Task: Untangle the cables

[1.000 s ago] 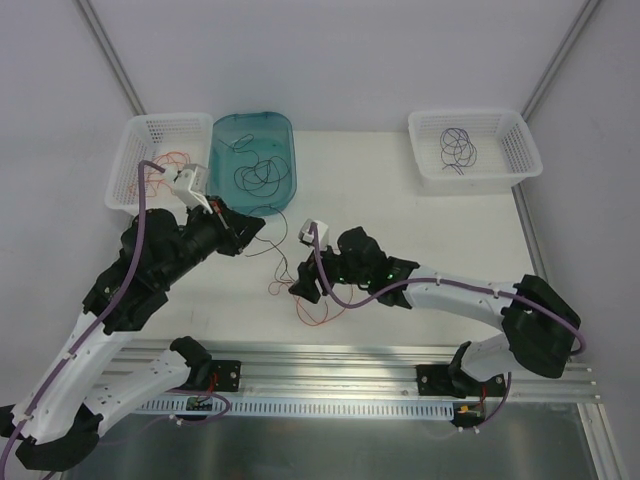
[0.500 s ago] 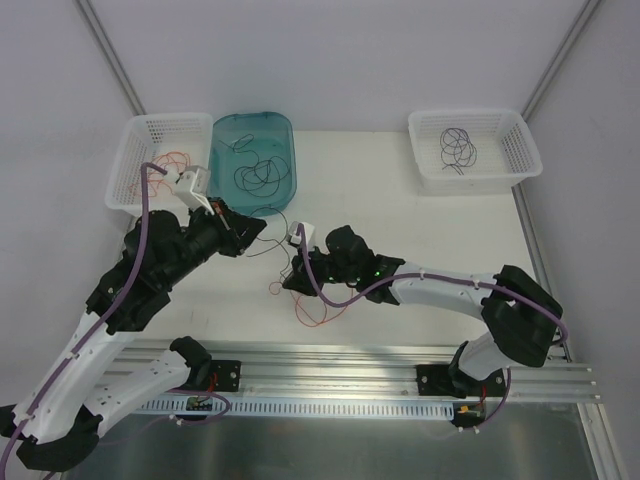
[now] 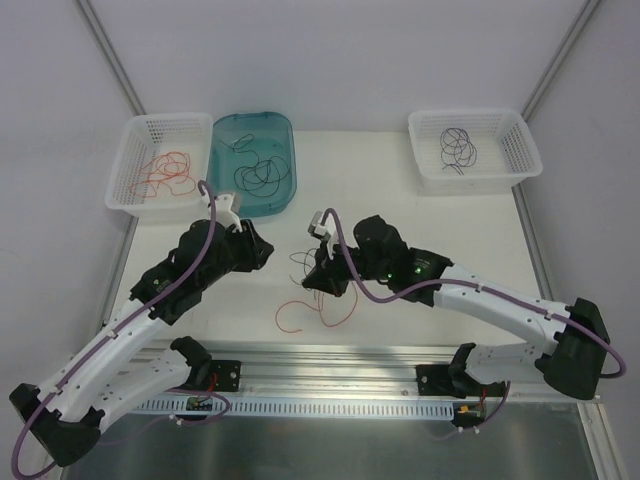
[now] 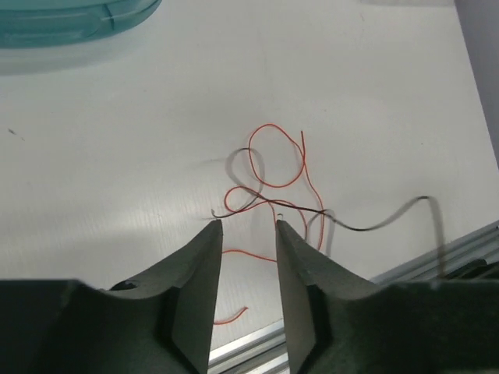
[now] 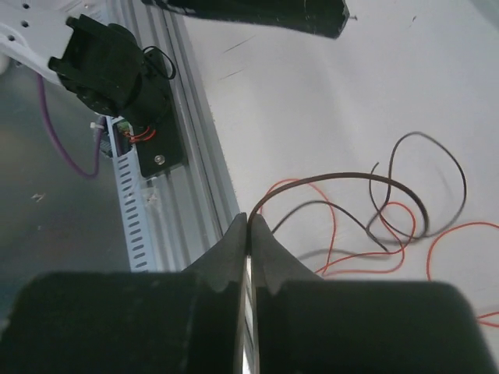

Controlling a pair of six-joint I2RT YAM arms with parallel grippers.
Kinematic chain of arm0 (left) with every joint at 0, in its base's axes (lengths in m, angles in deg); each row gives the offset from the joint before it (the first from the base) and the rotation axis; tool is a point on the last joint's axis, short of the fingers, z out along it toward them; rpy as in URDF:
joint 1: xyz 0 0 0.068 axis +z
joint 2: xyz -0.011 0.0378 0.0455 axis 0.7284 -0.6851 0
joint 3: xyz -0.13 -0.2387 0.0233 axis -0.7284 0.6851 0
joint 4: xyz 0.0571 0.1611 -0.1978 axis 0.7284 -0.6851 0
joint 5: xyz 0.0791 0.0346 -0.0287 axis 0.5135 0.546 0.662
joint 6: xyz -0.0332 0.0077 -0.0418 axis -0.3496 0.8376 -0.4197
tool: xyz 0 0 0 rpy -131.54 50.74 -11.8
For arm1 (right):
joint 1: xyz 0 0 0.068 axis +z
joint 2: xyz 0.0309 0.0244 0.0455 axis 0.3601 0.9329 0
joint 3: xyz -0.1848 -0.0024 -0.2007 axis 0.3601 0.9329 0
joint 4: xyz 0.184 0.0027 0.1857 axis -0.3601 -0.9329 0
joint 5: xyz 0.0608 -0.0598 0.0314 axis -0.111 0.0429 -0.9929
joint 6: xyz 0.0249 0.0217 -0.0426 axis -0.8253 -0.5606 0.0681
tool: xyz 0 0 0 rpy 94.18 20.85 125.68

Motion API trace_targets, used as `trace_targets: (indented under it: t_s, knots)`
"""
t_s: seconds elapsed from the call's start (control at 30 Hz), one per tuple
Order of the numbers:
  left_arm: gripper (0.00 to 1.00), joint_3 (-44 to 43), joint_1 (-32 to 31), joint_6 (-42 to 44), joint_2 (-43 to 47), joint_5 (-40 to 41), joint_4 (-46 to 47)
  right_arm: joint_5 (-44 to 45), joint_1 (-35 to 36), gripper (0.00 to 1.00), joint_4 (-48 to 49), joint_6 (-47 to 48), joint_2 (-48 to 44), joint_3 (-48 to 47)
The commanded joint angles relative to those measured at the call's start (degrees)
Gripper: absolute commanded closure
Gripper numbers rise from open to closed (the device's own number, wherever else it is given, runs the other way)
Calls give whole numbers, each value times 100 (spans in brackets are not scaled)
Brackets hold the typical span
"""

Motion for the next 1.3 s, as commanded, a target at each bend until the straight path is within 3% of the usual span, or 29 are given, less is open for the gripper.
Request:
trace_targets:
  t_s: [0.0, 0.1, 0.13, 0.2, 0.37, 0.57, 0.77, 1.27]
  knots:
    - [64, 208, 67, 165, 44, 211, 338, -304, -117, 99, -567, -337, -380, -325]
    - [50, 453, 67, 227, 167, 133, 469, -909, -310, 99, -18, -715, -635, -238]
    - [39, 516, 67, 236, 193, 97, 514, -1059, -372, 99, 160, -907, -688, -211]
    - [28, 727, 59, 270, 342, -192, 645, -1105, -434, 99, 198, -1015, -671, -306]
    - [13, 1350, 67, 481, 965, -1211, 1699, -850, -469, 99, 66, -1085, -372, -588]
    - [10, 2158, 67, 754, 1511, -2178, 2752, -463, -495, 99, -259, -1208, -117, -957]
    - [11, 2450, 32, 1000, 1345, -3022, 3554, -419, -513, 99, -418, -1357, 76, -1177]
    - [27, 2494, -398, 2248, 441, -2759, 4741, -806, -513, 99, 13, -1753, 367, -1125]
